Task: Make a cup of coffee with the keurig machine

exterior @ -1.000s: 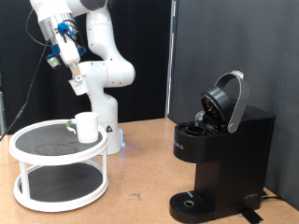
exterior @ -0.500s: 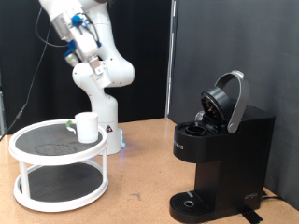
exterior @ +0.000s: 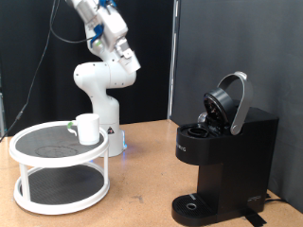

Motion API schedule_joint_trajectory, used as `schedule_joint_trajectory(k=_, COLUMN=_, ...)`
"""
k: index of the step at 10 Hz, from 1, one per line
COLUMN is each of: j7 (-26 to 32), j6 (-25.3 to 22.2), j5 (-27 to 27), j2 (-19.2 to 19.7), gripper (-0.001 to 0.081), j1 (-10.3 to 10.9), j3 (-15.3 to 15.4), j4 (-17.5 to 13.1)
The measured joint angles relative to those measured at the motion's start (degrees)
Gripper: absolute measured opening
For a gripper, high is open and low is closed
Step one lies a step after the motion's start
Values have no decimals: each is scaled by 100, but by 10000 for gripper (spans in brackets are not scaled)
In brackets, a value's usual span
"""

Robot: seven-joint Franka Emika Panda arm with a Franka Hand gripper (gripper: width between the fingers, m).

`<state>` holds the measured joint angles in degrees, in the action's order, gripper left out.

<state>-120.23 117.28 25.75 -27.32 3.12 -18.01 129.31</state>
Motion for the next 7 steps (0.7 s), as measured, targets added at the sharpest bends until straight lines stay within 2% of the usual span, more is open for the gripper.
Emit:
schedule_joint_trajectory(k=4, j7=-442, j6=19, j5=201, j2=406, gripper=386, j1=200, j3=351, j4=-462)
schedule_joint_trajectory(k=7, j7=-448, j6=-88, j5=291, j2=661, gripper=386, j1=320, j3=418, j4=-742)
